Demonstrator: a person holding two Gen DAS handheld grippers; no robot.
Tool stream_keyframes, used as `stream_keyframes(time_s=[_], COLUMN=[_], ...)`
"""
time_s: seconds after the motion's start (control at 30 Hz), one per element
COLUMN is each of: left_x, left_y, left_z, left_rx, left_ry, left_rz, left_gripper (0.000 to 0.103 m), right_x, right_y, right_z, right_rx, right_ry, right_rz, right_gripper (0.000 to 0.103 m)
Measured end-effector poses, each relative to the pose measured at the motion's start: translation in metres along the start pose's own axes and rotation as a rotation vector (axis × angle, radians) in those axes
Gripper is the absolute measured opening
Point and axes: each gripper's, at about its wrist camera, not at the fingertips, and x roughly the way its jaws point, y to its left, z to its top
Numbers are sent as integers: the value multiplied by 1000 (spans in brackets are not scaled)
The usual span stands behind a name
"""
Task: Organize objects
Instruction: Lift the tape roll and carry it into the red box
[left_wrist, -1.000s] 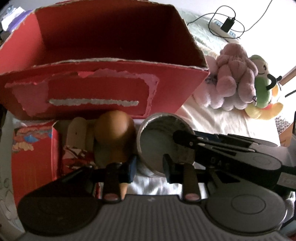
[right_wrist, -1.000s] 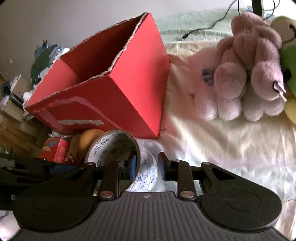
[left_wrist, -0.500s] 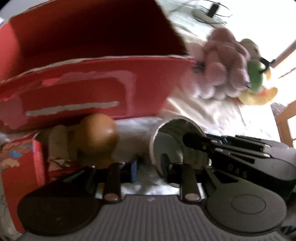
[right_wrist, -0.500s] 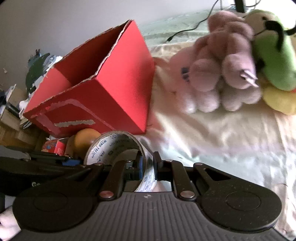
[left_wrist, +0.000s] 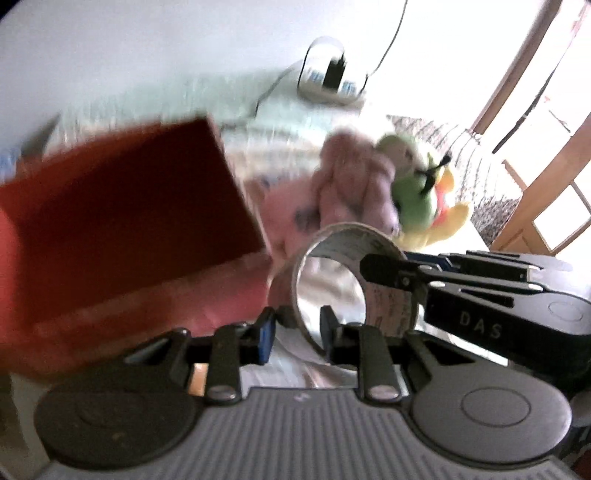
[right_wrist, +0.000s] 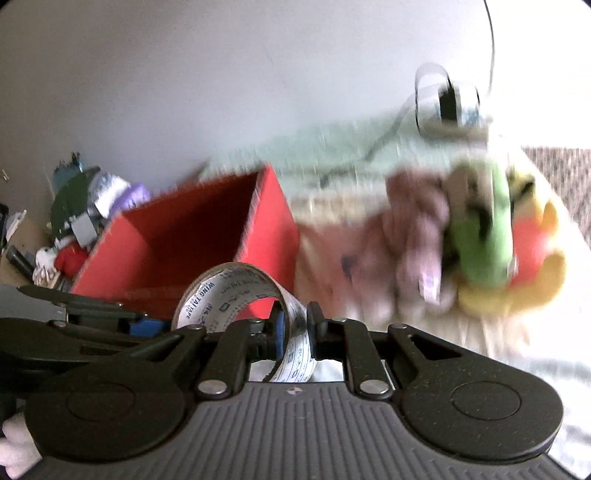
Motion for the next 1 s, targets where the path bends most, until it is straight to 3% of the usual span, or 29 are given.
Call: stream_keyframes(time_s=[0.07,0.23,0.47,0.73,1.0], left_x=[-9,-41,-64,-38,33], left_y=[6,23,66,121,164], left_z=[14,41,72,79,73], left_rx=[3,35,7,-50,-92], left_ry=[-6,-116,-195,-118,35], left_rz=[-28,-6,10,42,55], left_gripper=[21,20,20,20,15], right_x=[-2,-3,23,88,155], right_y=[9,27,61,91,105], right_z=[17,51,83,91,70], right_rx=[-28,-60,-90,-107,-162], right_ry=[-41,-117,-126,3,161], right_rz=[10,23,60,51,-14], right_gripper=[17,16,16,16,13])
